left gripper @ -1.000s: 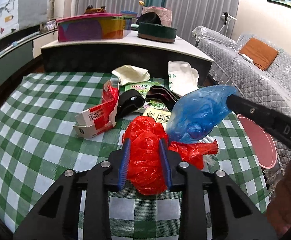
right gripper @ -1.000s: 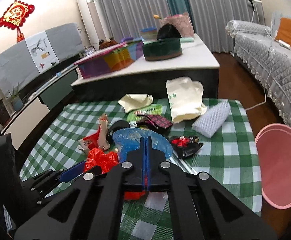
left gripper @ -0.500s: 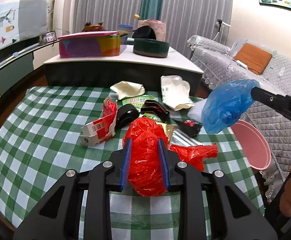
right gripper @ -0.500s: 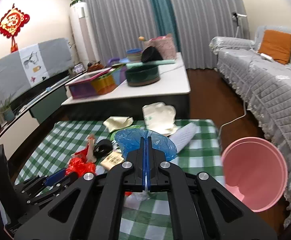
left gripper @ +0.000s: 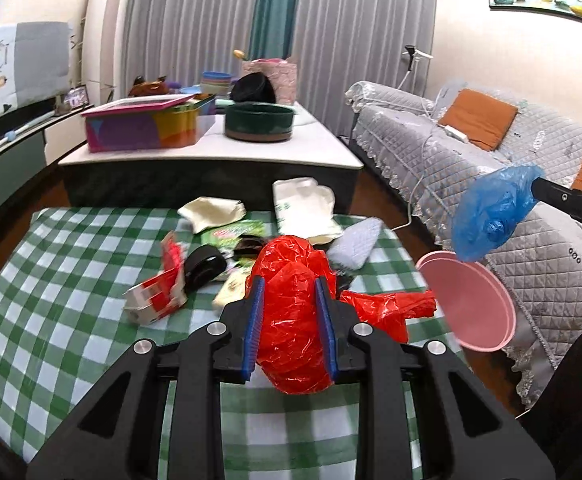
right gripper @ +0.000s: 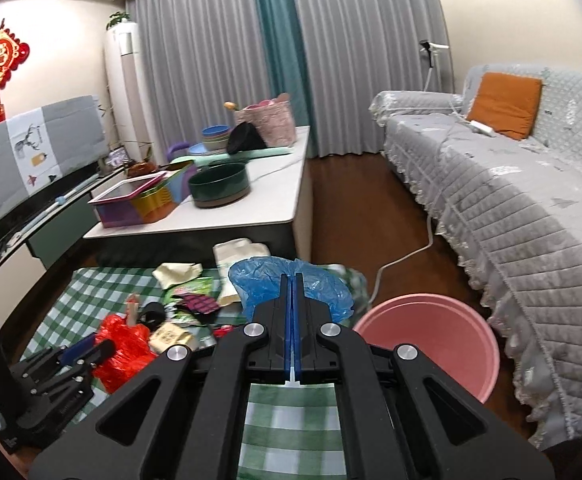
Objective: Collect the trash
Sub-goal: 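Carry both bags over the pink basin and open both tools to drop them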
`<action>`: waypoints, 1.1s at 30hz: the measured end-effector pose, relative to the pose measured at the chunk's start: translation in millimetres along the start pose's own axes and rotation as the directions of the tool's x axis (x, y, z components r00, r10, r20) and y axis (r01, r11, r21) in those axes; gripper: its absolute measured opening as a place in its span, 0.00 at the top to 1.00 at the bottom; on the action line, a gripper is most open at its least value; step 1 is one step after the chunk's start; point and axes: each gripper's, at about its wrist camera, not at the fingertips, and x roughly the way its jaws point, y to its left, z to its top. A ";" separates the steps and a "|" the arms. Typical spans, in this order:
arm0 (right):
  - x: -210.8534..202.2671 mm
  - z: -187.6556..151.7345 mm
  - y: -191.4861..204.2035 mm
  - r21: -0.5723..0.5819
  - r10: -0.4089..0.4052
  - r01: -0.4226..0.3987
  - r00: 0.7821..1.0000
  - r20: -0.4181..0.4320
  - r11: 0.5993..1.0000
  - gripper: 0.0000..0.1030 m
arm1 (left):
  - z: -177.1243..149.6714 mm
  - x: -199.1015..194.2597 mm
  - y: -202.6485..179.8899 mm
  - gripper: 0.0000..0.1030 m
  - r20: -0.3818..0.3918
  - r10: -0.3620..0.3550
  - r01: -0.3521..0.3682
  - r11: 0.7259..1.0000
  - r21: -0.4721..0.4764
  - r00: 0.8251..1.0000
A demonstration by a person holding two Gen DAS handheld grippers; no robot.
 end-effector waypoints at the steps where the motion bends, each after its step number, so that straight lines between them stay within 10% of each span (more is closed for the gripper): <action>1: 0.2 2.7 -5.2 -0.001 -0.009 0.009 1.000 0.000 1.000 0.99 | 0.6 0.0 -3.5 0.76 0.002 -0.004 0.004 1.000 0.003 1.000; 20: -5.6 27.3 -142.4 0.089 -0.188 0.187 0.982 0.011 0.978 0.99 | 27.1 43.2 -112.2 0.76 0.009 -0.150 0.148 0.982 0.121 0.989; 33: 27.1 19.7 -162.2 0.124 -0.201 0.203 0.979 -0.031 0.971 0.99 | 24.4 97.9 -179.3 0.76 -0.042 -0.225 0.229 0.956 0.185 0.974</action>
